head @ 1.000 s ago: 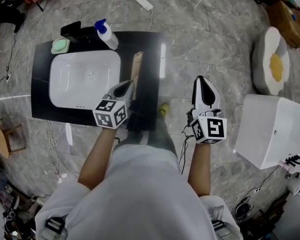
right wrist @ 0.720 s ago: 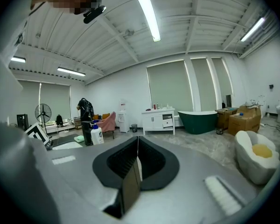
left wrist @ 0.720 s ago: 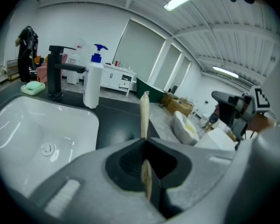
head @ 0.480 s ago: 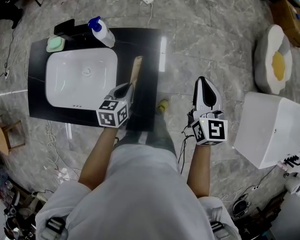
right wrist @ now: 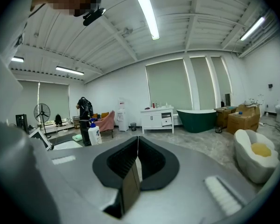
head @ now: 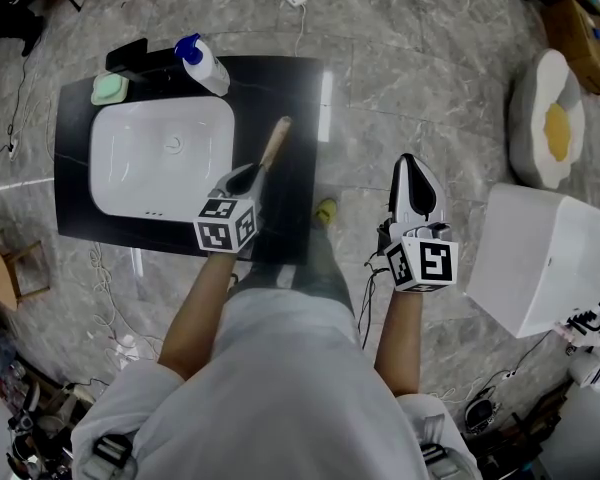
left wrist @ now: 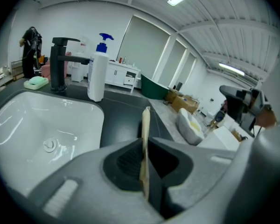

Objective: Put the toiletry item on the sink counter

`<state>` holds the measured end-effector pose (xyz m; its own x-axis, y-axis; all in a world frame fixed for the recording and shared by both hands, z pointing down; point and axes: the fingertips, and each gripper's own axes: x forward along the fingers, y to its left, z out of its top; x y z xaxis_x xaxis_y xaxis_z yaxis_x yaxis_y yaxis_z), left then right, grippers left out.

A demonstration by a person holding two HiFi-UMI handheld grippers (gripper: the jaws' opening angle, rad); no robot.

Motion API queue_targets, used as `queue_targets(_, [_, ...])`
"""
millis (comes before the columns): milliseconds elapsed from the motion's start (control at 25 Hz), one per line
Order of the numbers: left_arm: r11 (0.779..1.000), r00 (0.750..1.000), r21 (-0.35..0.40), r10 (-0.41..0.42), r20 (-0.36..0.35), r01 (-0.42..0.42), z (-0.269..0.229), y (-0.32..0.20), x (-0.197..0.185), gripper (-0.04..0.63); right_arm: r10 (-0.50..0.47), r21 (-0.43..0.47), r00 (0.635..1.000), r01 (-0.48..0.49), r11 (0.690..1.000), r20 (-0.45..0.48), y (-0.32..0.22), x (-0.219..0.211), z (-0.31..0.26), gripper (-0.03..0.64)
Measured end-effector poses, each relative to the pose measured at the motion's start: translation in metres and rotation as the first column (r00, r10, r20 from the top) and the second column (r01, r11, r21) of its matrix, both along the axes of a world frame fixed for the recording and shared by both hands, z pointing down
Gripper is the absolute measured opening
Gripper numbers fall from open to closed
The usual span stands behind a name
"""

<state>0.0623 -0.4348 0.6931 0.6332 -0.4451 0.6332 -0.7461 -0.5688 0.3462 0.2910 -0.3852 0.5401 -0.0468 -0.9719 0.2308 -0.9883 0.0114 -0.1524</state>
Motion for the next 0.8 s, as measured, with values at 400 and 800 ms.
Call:
queue_targets(400, [1.0,1.0,0.029,-0.004,-0.004,0.004,-0.01,-0.007,-0.015,0.086,-0.003,0.013,1.0,0.003,1.0,-0.009,0.003,-0.015,-0.01,0.005])
queue_targets(800, [0.997,1.0,0.075,-0.01,-0.011,0.011,-0.033,-0.004,-0.036,0.095,0.0,0.039,1.0,0.001,0.999,-0.017,0.018,-0.035,-0.025,0.005])
